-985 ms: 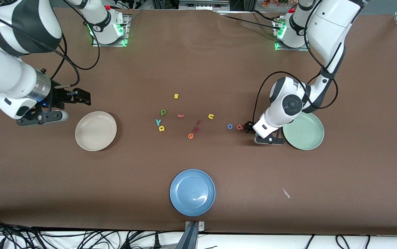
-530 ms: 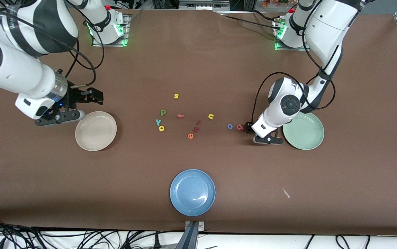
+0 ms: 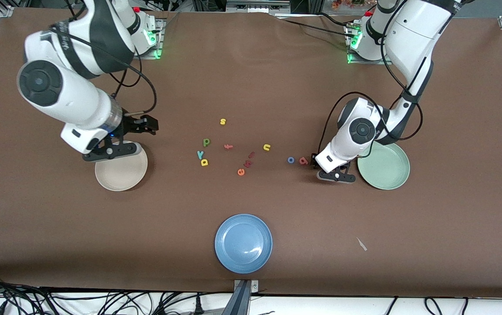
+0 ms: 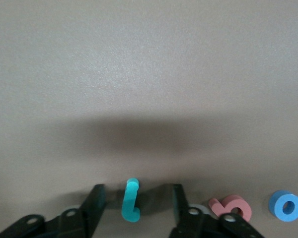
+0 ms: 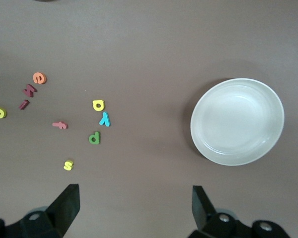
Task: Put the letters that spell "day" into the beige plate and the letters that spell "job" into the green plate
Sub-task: 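Place the cyan l on the green plate while the right gripper reaches letters, then reach the pink b with the left gripper while the right gripper grasps yellow a, then carry the yellow a to the beige plate while the left gripper carries pink b, then release both letters on the plates and return both grippers to the letters, then grasp the blue o with the left gripper while the right gripper grasps cyan y, then carry the blue o to the green plate while the right gripper carries cyan y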
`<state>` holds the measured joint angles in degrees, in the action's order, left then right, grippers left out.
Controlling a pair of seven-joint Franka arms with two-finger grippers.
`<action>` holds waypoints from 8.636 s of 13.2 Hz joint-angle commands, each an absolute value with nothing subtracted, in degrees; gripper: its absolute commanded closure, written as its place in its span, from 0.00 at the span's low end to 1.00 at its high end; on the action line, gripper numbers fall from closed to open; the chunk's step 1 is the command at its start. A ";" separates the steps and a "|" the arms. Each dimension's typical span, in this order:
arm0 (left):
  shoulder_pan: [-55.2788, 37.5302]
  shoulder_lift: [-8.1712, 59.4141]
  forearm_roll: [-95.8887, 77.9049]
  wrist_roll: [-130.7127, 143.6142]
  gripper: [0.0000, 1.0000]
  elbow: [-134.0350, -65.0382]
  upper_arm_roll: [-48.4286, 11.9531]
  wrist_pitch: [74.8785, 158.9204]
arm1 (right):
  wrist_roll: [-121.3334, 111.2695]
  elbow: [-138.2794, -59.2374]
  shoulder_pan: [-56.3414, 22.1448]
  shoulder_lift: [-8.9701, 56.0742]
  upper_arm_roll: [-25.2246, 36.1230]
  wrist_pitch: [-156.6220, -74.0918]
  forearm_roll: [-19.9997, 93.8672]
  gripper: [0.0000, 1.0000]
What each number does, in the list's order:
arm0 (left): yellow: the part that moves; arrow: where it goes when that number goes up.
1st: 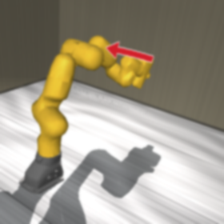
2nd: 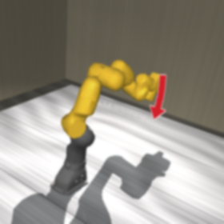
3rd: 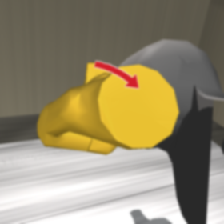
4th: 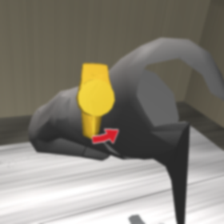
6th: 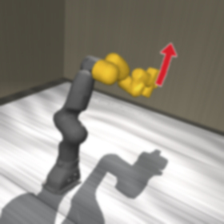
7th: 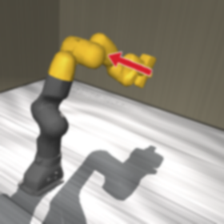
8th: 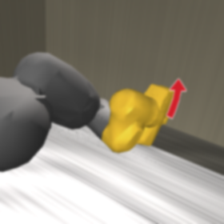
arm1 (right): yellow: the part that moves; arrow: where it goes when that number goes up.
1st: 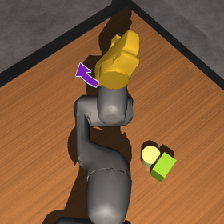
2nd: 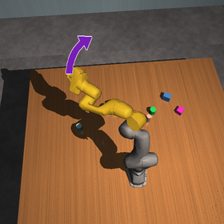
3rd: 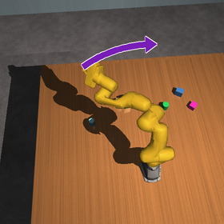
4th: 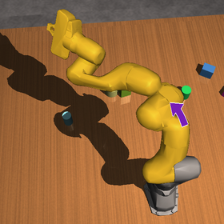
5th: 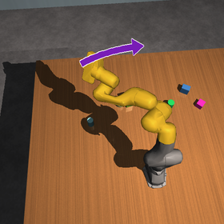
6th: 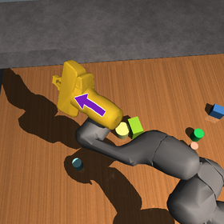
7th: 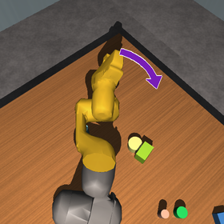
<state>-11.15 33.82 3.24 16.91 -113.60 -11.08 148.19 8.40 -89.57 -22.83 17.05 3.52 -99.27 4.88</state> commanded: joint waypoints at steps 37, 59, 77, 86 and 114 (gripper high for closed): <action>-0.60 31.27 -1.51 41.52 0.00 -99.93 -23.91 124.60 | 23.99 -103.18 -23.38 39.29 -9.76 -145.37 -9.14 0.14; -5.98 38.14 17.58 63.37 0.95 -108.11 -23.99 141.86 | 5.49 -105.38 -14.87 28.76 -9.58 -131.51 -8.35 0.84; 16.16 26.81 9.41 15.13 0.92 -103.89 -24.52 109.78 | -12.15 -123.13 -1.67 17.67 -7.46 -138.87 -8.17 0.14; 14.52 25.58 2.11 25.71 0.00 -97.12 -29.51 107.75 | 25.01 -117.16 -14.49 26.80 -14.94 -143.60 -8.52 0.14; -8.61 45.35 26.63 70.93 0.82 -98.26 -28.65 133.59 | 13.06 -115.75 -12.33 24.28 -11.69 -138.46 -10.90 0.76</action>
<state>-8.16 44.99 24.67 69.60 -98.43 -29.23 133.88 19.64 -114.45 -15.84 30.14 -11.54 -144.31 -10.50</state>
